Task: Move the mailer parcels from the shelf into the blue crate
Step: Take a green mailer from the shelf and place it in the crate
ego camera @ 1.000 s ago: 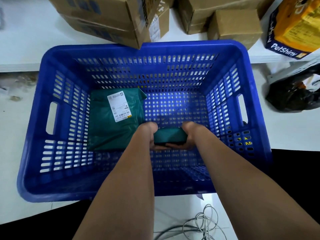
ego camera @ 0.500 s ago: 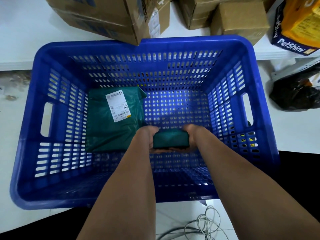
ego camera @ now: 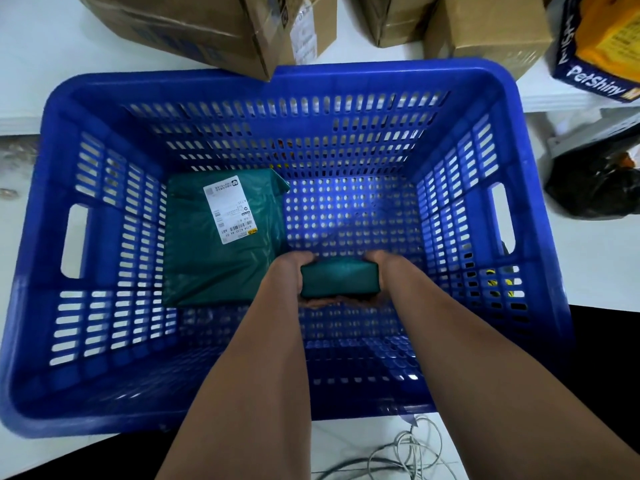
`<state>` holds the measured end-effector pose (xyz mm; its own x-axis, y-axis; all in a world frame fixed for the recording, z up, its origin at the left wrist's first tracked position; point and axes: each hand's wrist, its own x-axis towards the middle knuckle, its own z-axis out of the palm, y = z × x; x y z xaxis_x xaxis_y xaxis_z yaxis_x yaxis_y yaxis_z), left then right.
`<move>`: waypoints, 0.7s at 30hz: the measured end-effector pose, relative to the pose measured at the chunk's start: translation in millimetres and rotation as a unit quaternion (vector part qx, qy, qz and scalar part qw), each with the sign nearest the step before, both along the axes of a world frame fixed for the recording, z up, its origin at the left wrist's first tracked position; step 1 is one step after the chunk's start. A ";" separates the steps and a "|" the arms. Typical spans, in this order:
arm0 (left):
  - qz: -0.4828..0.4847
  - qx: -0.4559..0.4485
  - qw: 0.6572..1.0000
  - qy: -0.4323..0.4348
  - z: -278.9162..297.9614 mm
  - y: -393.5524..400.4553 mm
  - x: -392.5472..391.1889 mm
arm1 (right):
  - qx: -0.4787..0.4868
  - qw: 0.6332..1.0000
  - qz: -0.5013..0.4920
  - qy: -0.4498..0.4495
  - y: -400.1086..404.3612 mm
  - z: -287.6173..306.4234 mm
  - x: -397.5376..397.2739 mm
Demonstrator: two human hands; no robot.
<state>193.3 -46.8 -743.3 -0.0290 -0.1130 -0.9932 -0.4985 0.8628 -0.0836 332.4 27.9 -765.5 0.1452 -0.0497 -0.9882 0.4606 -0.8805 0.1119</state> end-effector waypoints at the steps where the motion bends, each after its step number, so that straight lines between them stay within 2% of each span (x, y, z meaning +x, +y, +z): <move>1: 0.000 -0.002 1.000 -0.010 0.1 -0.4 -0.2 | -0.007 1.000 -0.008 0.002 -0.3 -0.8 0.6; 10: -0.055 -0.012 0.995 -0.086 -15.2 -1.9 -5.8 | -0.028 1.000 -0.002 0.012 1.3 -18.1 3.8; 15: -0.096 -0.008 0.992 -0.087 -15.3 -0.7 -5.6 | -0.034 0.999 -0.016 0.020 2.5 -22.4 5.6; 19: 0.012 0.015 0.999 -0.038 -2.6 -6.7 0.7 | -0.031 0.999 -0.025 0.024 1.9 -24.2 7.2; 21: 0.031 0.019 0.999 -0.033 -3.3 -8.7 2.9 | -0.035 0.999 -0.019 0.022 3.4 -30.0 8.1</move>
